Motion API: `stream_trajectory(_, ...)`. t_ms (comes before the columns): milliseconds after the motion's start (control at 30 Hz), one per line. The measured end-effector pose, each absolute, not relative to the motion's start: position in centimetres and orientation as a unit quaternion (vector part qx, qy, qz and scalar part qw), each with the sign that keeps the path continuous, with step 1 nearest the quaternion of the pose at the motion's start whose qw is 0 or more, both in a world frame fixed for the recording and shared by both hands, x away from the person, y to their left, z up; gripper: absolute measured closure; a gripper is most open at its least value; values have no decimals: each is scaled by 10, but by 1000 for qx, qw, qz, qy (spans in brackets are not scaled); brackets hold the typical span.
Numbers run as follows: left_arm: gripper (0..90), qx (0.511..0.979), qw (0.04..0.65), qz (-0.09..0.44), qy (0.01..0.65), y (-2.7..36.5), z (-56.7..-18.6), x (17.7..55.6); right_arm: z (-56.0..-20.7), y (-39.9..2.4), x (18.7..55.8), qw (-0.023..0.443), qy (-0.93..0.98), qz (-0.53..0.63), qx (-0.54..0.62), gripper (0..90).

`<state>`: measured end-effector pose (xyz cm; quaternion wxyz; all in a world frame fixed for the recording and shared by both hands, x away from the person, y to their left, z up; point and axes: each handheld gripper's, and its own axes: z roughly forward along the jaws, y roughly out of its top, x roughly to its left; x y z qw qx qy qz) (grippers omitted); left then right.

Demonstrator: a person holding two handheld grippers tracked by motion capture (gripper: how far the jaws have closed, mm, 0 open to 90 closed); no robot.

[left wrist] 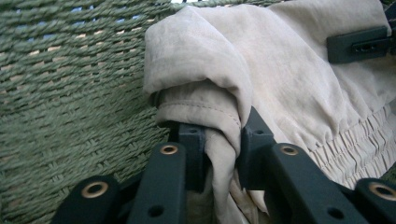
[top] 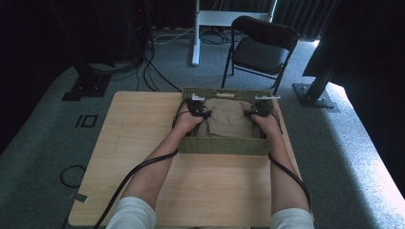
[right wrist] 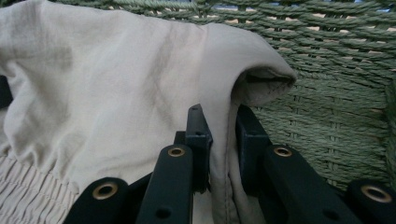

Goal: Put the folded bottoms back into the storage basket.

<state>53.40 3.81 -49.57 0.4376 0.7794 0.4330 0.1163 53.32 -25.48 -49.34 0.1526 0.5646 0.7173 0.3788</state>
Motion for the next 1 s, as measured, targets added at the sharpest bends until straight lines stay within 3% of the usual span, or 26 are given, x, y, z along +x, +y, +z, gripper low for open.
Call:
stream_trajectory(167,714,782,425,118,440,36,-496,536,-499,-252,537,152,720,368,568,748)
stream_trajectory(267,661,784,419,131,438,35,-498,537,-503,-251,538,161,726,361,563,643)
stream_trajectory(400,473,781,410,148,447,37,-496,538,-500,-255,540,176,724,370,556,471)
stream_trajectory(500,379,777,420,156,442,38,-492,537,-497,-256,541,177,717,395,547,349)
stream_trajectory(567,350,778,426,166,431,38,-487,536,-496,-255,540,175,715,399,547,312)
stream_trajectory(600,294,778,431,171,423,39,-484,535,-493,-251,538,179,714,401,545,296)
stream_trajectory(700,284,779,442,163,414,40,-478,531,-489,-247,536,190,728,409,517,196)
stream_trajectory(900,247,774,455,169,407,42,-467,522,-478,-243,529,195,734,417,500,150)
stream_trajectory(1000,185,777,455,171,401,43,-460,519,-473,-243,526,205,735,413,497,150)
